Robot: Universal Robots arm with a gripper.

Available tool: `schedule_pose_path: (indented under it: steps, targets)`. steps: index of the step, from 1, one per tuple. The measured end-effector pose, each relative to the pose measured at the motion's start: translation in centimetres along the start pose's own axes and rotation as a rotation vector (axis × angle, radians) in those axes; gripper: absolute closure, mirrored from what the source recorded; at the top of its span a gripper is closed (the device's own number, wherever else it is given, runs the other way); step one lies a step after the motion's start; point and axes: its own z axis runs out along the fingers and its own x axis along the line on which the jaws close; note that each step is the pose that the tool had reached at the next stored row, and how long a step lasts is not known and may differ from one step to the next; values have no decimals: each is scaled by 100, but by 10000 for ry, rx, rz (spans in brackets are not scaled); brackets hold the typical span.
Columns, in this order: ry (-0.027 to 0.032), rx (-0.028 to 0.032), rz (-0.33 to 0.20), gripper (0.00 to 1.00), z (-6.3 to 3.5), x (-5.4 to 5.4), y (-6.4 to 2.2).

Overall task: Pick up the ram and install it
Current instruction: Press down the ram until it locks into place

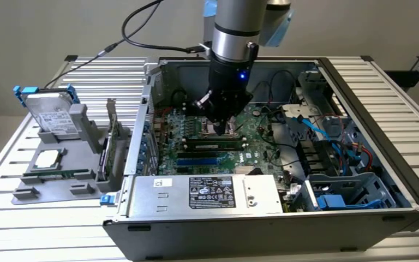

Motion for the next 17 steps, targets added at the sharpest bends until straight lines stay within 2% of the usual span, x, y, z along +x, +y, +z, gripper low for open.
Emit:
schedule_pose_path:
  steps: [2, 8, 17]
  targets:
    - [8, -2, 210, 90, 0, 0, 0]
    - [7, -64, 918, 90, 1, 0, 1]
    - [-34, -142, 1983, 90, 1, 0, 0]
